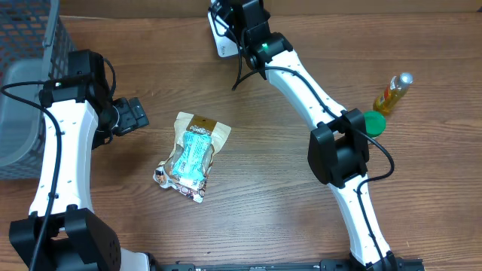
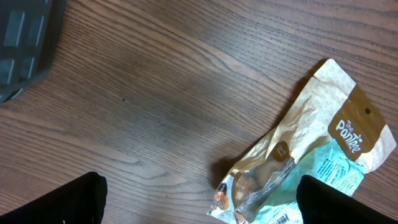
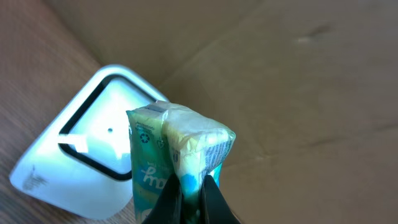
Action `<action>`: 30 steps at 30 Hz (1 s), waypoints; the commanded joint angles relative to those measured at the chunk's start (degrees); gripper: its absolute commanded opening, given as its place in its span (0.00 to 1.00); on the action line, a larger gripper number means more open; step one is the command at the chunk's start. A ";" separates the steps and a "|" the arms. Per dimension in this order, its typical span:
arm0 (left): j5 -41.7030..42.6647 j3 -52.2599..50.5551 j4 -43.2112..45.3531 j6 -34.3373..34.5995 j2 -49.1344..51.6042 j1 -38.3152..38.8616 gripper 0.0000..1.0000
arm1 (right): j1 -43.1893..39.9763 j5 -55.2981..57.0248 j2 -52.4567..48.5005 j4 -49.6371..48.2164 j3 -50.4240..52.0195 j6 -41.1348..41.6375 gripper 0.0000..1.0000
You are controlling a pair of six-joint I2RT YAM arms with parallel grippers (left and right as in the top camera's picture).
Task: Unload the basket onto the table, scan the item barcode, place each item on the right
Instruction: 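Hold the teal packet in front of the scanner window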
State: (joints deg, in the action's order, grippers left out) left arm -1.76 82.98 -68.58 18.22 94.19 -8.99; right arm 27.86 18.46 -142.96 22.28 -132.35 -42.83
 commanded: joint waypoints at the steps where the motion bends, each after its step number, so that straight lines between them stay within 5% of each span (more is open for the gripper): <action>1: -0.13 0.26 0.04 -0.02 0.20 0.02 1.00 | 0.55 0.55 -2.38 -0.42 -0.39 -10.08 0.04; 11: -0.13 0.26 0.04 -0.02 0.20 0.02 1.00 | 1.33 0.57 -3.06 -7.76 -0.39 -19.28 0.04; 30: -0.13 0.26 0.04 -0.02 0.20 0.02 0.99 | 1.31 -2.01 -6.64 -13.79 -0.37 -20.72 0.04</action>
State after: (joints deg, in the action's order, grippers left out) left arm -1.76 82.98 -68.58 18.22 94.19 -8.99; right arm 29.12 16.73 -148.46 10.70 -132.33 -63.31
